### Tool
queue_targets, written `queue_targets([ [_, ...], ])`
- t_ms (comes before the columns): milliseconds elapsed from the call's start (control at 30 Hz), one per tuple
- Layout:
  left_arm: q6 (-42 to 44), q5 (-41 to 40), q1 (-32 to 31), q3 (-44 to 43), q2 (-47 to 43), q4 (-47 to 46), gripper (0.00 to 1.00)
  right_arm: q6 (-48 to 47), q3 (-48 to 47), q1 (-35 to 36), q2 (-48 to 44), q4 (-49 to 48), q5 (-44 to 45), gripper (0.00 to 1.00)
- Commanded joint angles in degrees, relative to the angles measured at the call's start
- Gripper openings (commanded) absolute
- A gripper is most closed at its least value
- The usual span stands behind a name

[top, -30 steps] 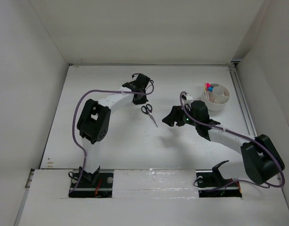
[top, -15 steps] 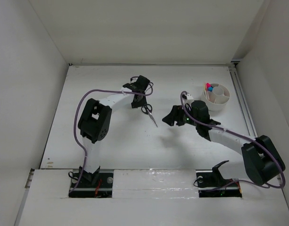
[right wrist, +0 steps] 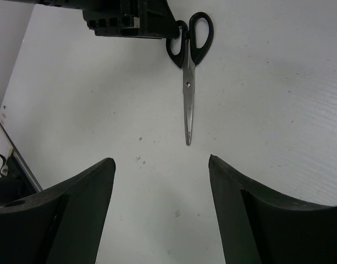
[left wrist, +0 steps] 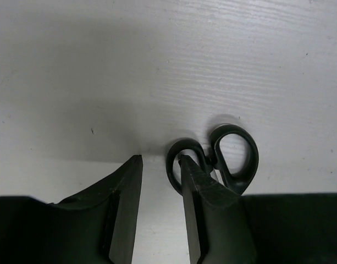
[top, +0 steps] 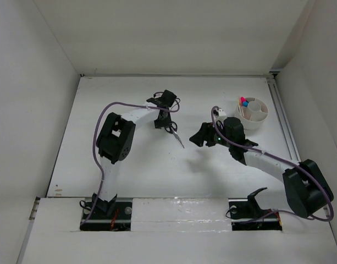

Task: Sort the stationery into containers
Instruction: Pick up the scissors from the center of the board.

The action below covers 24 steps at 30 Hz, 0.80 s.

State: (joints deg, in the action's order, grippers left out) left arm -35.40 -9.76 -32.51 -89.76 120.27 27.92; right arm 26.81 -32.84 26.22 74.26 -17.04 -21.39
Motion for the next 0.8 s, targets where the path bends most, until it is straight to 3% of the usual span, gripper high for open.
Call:
queue_targets([
  [0, -0.37, -0.88, 0.08, -1.83, 2.95, 3.89, 0.29, 0.09, -1.26, 0.15, -1.31, -2.03, 0.47, 0.74],
  [133, -0.37, -2.72, 0.08, -2.88, 5.23, 5.39, 0.01, 0.09, -1.26, -0.38, -1.31, -2.03, -0.75, 0.74],
  [267, 0.77, -2.72, 0.08, -3.41, 6.56, 5.39, 0.00, 0.09, -1.26, -1.43, -1.31, -2.03, -2.42, 0.74],
  [333, 2.60, -1.42, 0.08, -1.40, 2.62, 0.16, 0.00, 0.09, -0.65, -1.95, -1.31, -3.78, -5.31, 0.74],
  [467, 7.35, 7.98, 0.08, 12.12, -14.06, -17.83, 0.00, -2.89, -0.12, -1.96, -0.09, -8.00, -12.16, 0.74],
  [533, 10.07, 10.89, -1.14, 16.10, -20.74, -21.32, 0.00, -5.87, -1.61, -1.96, 1.15, -7.40, -13.68, 0.74],
  [767, 15.62, 5.99, -10.45, 16.10, -24.91, -21.95, 0.00, -6.94, -6.01, -2.49, 6.33, -6.86, -13.07, 0.74],
])
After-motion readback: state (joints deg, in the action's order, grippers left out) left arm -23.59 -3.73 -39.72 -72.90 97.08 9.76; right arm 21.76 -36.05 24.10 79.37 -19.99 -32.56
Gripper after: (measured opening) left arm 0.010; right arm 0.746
